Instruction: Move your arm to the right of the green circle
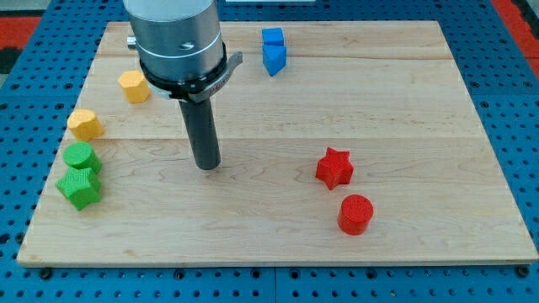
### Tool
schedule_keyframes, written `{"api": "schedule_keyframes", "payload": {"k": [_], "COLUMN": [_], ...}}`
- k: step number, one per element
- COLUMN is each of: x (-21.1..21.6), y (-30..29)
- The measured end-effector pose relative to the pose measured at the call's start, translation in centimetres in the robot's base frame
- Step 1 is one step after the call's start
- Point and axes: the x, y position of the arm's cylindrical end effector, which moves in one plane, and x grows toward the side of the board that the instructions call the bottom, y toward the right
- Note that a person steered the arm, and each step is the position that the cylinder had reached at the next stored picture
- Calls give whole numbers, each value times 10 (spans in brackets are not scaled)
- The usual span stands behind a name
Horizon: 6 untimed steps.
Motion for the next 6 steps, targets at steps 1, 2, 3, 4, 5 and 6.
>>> {"api": "schedule_keyframes", "payload": {"k": [1, 2, 3, 4, 5, 6], "x": [-14, -14, -14, -14, -14, -14], "y": [-4, -4, 2, 7, 14, 19]}}
